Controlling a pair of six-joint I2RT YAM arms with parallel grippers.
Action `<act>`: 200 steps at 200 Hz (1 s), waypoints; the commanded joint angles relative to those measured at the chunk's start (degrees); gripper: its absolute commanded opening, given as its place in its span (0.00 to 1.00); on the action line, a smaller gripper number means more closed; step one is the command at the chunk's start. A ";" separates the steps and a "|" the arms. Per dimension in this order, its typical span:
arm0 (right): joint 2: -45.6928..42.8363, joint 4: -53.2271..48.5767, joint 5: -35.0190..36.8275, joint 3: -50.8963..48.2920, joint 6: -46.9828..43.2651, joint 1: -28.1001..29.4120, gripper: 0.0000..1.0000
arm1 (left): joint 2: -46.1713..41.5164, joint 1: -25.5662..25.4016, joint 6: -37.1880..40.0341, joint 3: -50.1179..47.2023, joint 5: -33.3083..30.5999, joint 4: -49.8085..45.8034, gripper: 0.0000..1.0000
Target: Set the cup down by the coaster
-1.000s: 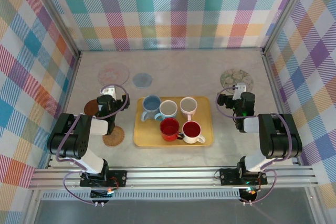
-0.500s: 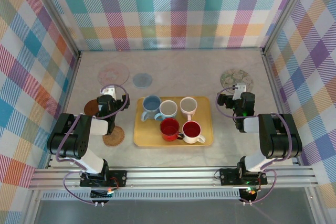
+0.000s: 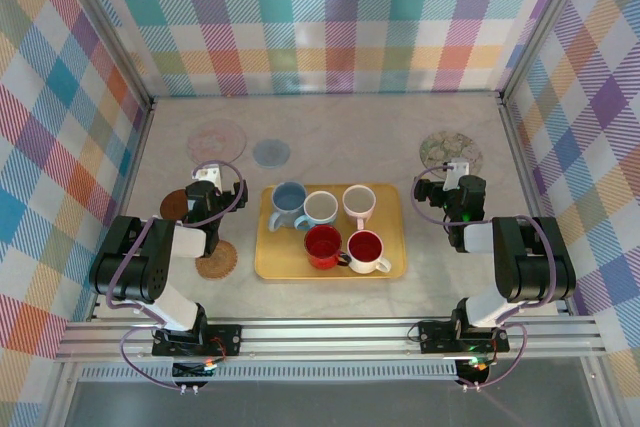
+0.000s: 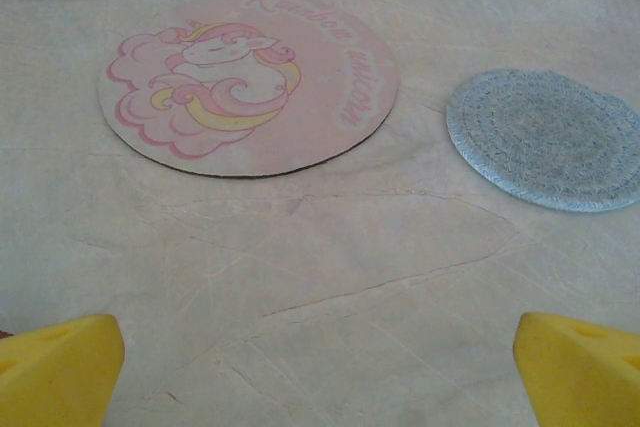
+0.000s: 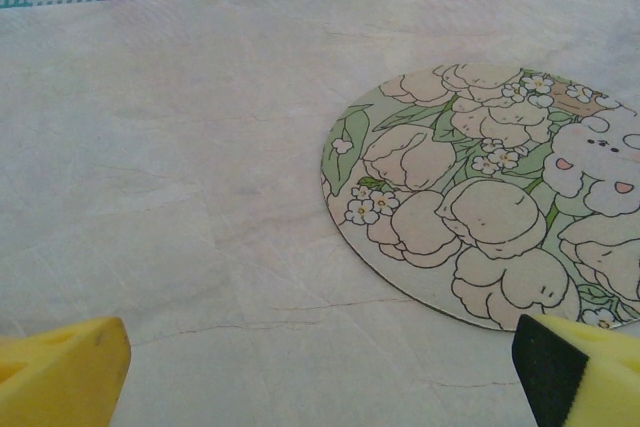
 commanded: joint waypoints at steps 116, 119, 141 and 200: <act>-25.56 -36.36 3.18 11.92 -0.24 0.90 0.99 | -27.91 0.43 -1.24 13.17 5.79 -33.38 1.00; -25.80 -37.68 2.92 12.62 -0.05 0.91 0.99 | -27.96 0.44 -1.48 14.23 5.82 -34.67 1.00; -26.27 -46.87 0.19 18.16 1.30 0.99 0.99 | -26.28 0.44 -3.93 22.44 6.28 -45.45 1.00; -22.71 -63.34 -7.54 31.22 0.72 2.90 0.99 | -8.86 -0.30 -8.18 49.21 12.38 -75.48 0.96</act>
